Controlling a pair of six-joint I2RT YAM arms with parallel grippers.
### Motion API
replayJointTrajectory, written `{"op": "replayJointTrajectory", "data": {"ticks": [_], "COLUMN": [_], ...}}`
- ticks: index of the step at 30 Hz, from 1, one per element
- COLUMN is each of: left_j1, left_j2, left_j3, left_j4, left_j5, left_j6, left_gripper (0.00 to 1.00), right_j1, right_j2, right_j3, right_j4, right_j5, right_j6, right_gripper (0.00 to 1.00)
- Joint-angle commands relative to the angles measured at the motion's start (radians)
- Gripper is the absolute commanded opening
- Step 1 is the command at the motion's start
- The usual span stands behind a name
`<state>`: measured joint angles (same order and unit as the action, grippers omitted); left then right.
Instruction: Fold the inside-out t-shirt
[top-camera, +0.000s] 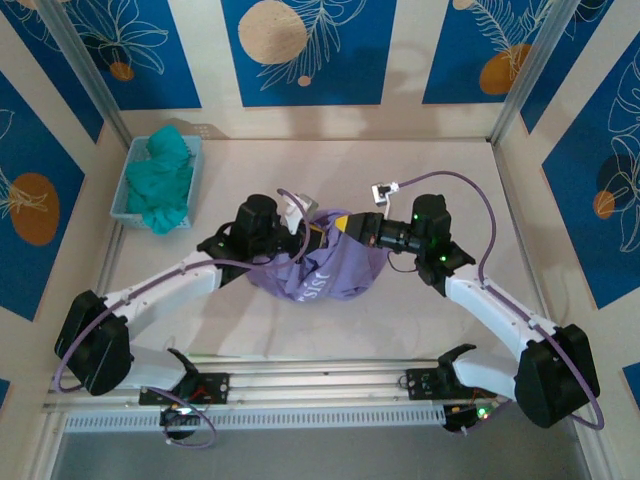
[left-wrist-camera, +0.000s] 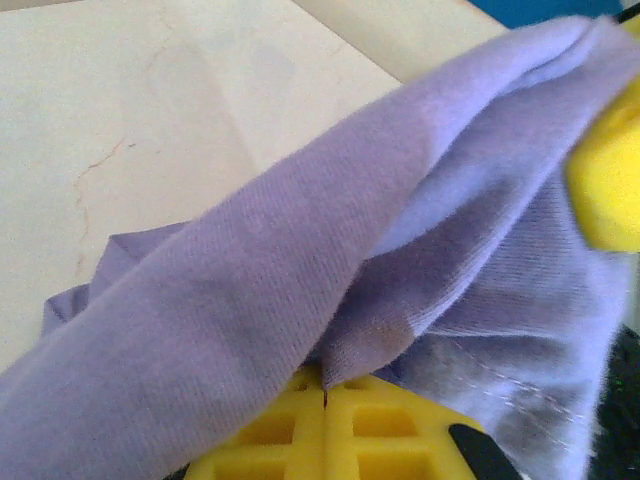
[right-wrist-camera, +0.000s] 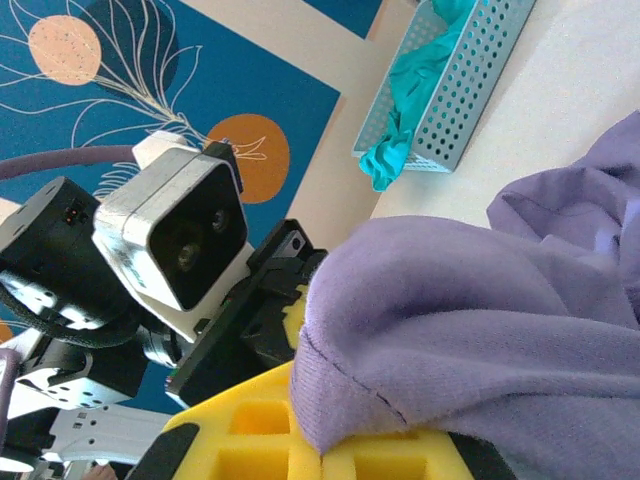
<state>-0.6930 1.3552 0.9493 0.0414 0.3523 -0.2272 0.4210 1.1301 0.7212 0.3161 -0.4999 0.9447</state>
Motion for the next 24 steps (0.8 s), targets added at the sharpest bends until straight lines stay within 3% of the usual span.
{"op": "replayJointTrajectory", "data": {"ticks": [1,7,11,17,21,24], "left_j1": [0.026,0.084,0.14,0.151,0.152,0.153], "left_j2": [-0.057,-0.177,-0.21,-0.234,-0.249,-0.252], "left_j3": [0.005,-0.078,-0.123,-0.103,-0.097,-0.087], "left_j4": [0.079,0.327,0.514,0.419,0.379,0.308], "left_j5": [0.138,0.41,0.468,0.437,0.405,0.366], "left_j6": [-0.078,-0.401,-0.609,-0.576,-0.559,-0.521], "left_gripper": [0.0,0.0,0.0,0.0,0.0,0.0], "right_j1": [-0.011,-0.013,-0.014,-0.015,-0.011,0.002], "right_j2": [-0.052,-0.051,-0.041,-0.016,-0.013,-0.043], "right_j3": [0.019,0.102,0.157,0.239,0.287,0.271], "right_j4": [-0.086,-0.241,-0.345,-0.496,-0.661,-0.689], "right_j5": [0.049,0.103,0.093,0.027,0.144,0.183], "right_j6": [-0.074,-0.19,-0.279,-0.395,-0.476,-0.516], "right_gripper": [0.0,0.0,0.0,0.03,0.12,0.21]}}
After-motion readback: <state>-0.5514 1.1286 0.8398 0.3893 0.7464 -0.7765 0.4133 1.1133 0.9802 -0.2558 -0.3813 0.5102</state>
